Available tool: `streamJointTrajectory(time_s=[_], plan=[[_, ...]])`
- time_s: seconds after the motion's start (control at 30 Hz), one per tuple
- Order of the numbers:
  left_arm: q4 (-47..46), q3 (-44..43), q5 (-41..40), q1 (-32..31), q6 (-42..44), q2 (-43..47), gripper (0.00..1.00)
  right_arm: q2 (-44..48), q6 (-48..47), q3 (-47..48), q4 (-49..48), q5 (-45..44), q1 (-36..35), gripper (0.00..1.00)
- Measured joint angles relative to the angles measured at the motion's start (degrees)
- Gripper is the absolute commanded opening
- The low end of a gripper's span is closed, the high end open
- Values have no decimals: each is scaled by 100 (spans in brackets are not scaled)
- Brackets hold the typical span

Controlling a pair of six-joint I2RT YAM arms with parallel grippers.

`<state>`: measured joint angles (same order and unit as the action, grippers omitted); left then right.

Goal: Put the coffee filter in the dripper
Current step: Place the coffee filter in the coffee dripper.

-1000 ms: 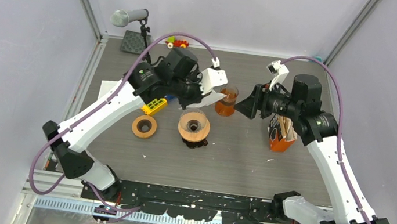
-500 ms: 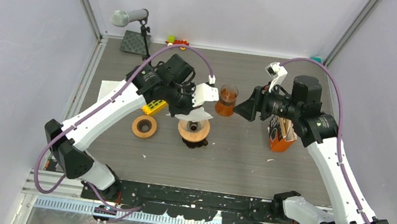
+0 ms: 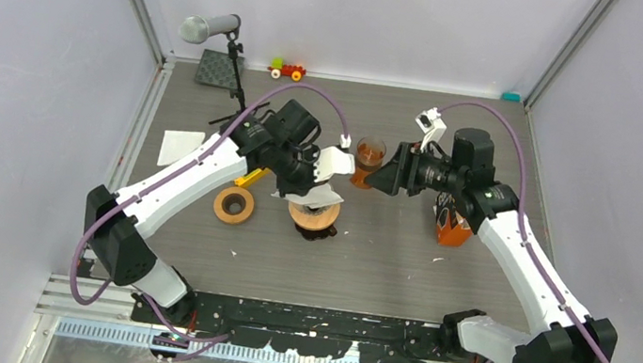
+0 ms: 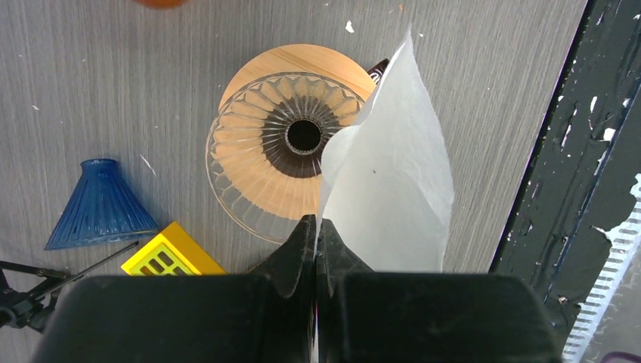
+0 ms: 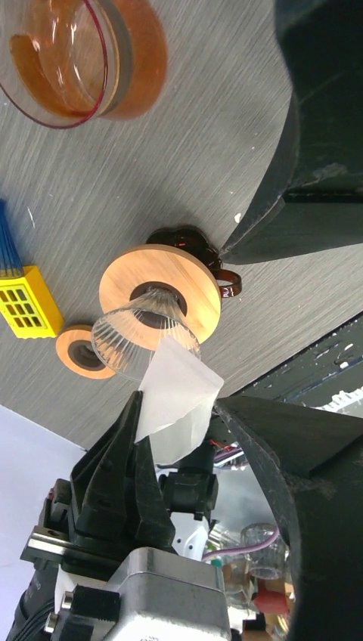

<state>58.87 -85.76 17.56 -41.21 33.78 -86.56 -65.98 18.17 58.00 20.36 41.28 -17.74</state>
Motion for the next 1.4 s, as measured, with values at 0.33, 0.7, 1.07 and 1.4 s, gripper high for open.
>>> streamJointTrajectory(time_s=[0.33, 0.7, 1.07, 1.4], plan=[[-361, 236, 59, 0, 122, -42, 0, -184, 173, -459, -671, 149, -332, 69], [-557, 372, 46, 0, 144, -195, 0, -275, 170, -525, -890, 140, -461, 69], [-592, 393, 26, 0, 98, -205, 16, -542, 153, -531, -925, 74, -623, 69], [-592, 389, -284, 11, -396, -205, 46, -570, 81, -531, -920, -55, -730, 69]])
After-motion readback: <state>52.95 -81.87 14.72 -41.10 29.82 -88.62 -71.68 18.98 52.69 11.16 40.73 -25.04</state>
